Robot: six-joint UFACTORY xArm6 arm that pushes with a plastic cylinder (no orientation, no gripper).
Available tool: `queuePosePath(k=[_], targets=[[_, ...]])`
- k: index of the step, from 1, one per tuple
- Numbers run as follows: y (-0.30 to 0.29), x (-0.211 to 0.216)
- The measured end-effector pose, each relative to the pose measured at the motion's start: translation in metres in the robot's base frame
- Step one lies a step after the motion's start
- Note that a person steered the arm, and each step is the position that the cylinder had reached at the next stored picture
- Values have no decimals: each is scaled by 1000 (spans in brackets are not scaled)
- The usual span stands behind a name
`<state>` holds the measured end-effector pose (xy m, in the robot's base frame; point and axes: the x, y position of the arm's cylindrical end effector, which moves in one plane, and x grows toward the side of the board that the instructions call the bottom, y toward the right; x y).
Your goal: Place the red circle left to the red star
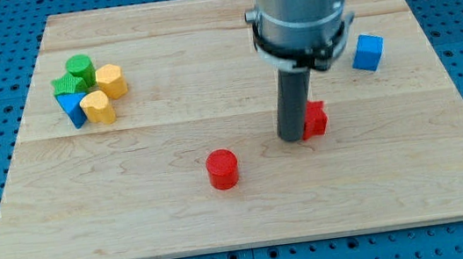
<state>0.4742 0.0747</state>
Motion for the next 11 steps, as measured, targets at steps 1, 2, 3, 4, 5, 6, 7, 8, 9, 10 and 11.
queuePosePath(k=[1,2,3,4,5,6,7,8,9,10,11], targets=[[25,4],[57,-26],[90,-34],[35,67],[-104,91],[-120,39],[-58,18],[5,3],[43,-41],[-31,-43],[-11,-43]])
